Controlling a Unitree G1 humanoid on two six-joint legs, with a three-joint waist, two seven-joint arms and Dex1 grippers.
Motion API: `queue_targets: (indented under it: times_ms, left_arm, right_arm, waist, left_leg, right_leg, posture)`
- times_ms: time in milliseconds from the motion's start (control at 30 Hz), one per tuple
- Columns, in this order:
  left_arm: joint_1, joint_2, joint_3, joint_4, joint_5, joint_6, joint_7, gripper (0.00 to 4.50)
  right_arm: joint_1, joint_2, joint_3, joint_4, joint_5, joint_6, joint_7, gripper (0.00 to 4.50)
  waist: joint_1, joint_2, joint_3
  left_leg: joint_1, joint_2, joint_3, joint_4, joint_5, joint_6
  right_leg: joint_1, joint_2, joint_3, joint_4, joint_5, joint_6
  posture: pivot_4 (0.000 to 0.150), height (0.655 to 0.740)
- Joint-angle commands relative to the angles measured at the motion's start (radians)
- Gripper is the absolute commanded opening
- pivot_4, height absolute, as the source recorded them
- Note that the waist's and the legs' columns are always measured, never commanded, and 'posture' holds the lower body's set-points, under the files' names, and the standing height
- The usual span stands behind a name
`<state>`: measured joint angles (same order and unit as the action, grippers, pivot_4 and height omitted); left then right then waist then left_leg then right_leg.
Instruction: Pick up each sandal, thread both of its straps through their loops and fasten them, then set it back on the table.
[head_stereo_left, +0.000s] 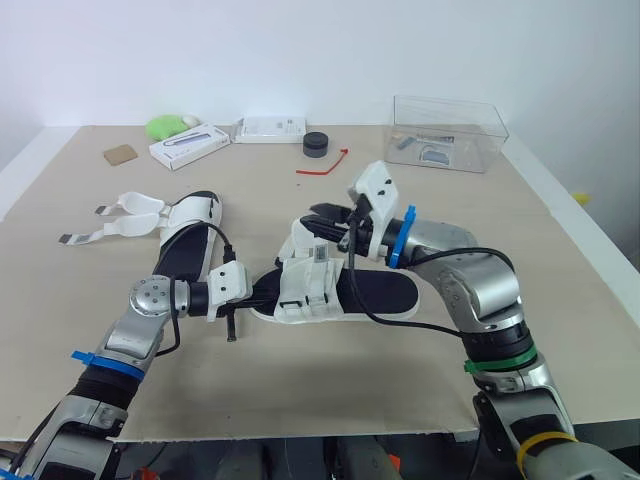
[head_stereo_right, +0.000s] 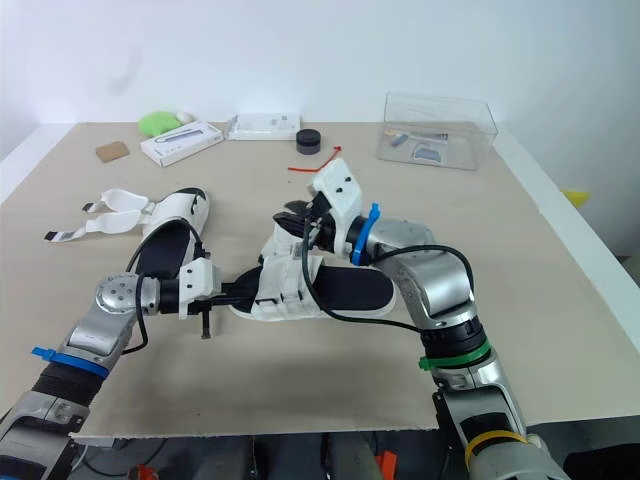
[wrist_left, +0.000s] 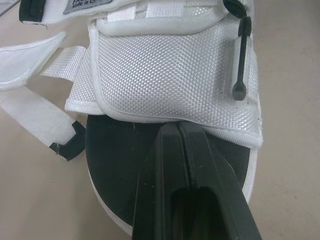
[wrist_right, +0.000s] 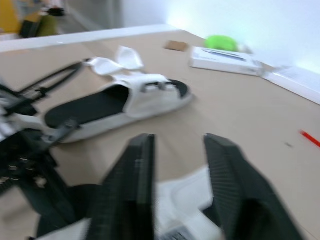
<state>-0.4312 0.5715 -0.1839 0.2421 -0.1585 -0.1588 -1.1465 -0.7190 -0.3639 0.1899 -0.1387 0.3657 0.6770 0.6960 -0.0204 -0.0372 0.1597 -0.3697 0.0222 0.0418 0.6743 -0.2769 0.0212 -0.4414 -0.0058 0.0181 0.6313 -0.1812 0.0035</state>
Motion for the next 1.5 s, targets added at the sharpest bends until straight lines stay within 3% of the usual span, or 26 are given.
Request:
queue_targets:
  times_ms: [33,233,567,933,1033,1133,1167,1200,1300,1500]
  left_arm:
    - [0.011,0.009,-0.031,0.031,0.046,0.011,-0.005,0.00]
    - [0.015,0.011,-0.034,0.026,0.047,0.008,-0.002,0.00]
    - [0.020,0.012,-0.041,0.026,0.055,-0.004,0.003,0.00]
    - [-0.002,0.010,-0.045,0.045,0.049,-0.014,-0.007,0.00]
    - [-0.003,0.011,-0.044,0.045,0.048,-0.015,-0.011,0.00]
    - [-0.004,0.012,-0.043,0.047,0.048,-0.015,-0.015,0.00]
    - [-0.004,0.011,-0.043,0.047,0.048,-0.015,-0.016,0.00]
    - [-0.005,0.010,-0.043,0.048,0.049,-0.016,-0.016,0.00]
    - [-0.005,0.008,-0.044,0.046,0.051,-0.016,-0.015,0.00]
    - [0.008,0.017,-0.043,0.025,0.049,-0.011,-0.012,0.00]
  right_arm:
    - [-0.018,-0.024,0.051,0.106,-0.034,-0.013,0.074,0.09]
    - [-0.073,-0.086,0.104,0.266,-0.110,0.020,0.138,0.09]
    - [-0.061,-0.132,0.135,0.227,-0.124,0.138,0.177,0.09]
    - [-0.113,-0.127,0.138,0.370,-0.199,-0.001,0.172,0.09]
    - [-0.179,-0.103,0.080,0.428,-0.176,0.000,0.173,1.03]
    - [-0.251,-0.066,0.036,0.489,-0.155,0.010,0.169,2.31]
    - [-0.275,-0.046,0.014,0.516,-0.139,0.028,0.163,2.82]
    - [-0.298,-0.024,-0.010,0.548,-0.123,0.049,0.156,3.66]
    - [-0.348,0.032,-0.065,0.640,-0.094,0.096,0.134,4.36]
    - [-0.411,0.063,-0.069,0.821,-0.161,-0.033,0.098,4.36]
  waist:
    - [0.000,0.000,0.000]
    - [0.000,0.001,0.000]
    - [0.001,0.002,-0.002]
    - [0.002,0.002,-0.003]
    - [0.001,0.002,-0.002]
    - [0.000,0.004,-0.001]
    - [0.000,0.005,-0.001]
    - [0.000,0.005,-0.001]
    - [-0.001,0.005,-0.001]
    - [0.000,0.005,-0.001]
  left_leg:
    - [0.000,0.000,0.000,0.000,0.000,0.000]
    - [0.000,-0.001,0.001,0.000,0.000,0.000]
    - [0.000,-0.001,-0.001,0.000,0.000,0.000]
    - [0.001,-0.002,0.000,0.000,0.000,0.000]
    - [0.001,-0.001,0.000,0.000,0.000,0.000]
    - [-0.001,-0.001,0.001,0.000,0.000,0.000]
    - [-0.001,-0.001,0.001,-0.001,0.000,0.000]
    - [-0.001,-0.001,0.001,-0.001,0.000,0.000]
    - [-0.001,-0.001,0.000,-0.001,0.000,0.000]
    - [-0.003,-0.001,-0.001,-0.001,0.000,0.000]
  right_leg:
    - [0.000,0.000,0.000,0.000,0.000,0.000]
    - [0.000,-0.001,0.001,0.000,0.000,0.000]
    - [0.001,-0.002,-0.001,0.000,0.000,0.000]
    - [0.001,-0.002,0.000,0.000,0.000,0.002]
    - [0.001,-0.002,-0.001,0.000,0.000,0.001]
    - [-0.001,-0.001,0.001,0.000,0.000,0.001]
    - [-0.001,-0.001,0.001,0.000,0.000,0.001]
    - [-0.001,-0.001,0.001,0.000,0.000,0.000]
    - [-0.001,-0.001,0.000,0.000,0.000,0.000]
    - [-0.001,-0.003,0.000,-0.001,0.001,-0.003]
  posture:
    - [0.150,0.7400]
    - [0.150,0.7400]
    - [0.150,0.7400]
    - [0.150,0.7400]
    - [0.150,0.7400]
    - [0.150,0.7400]
    - [0.150,0.7400]
    - [0.150,0.7400]
    - [0.150,0.7400]
    - [0.150,0.7400]
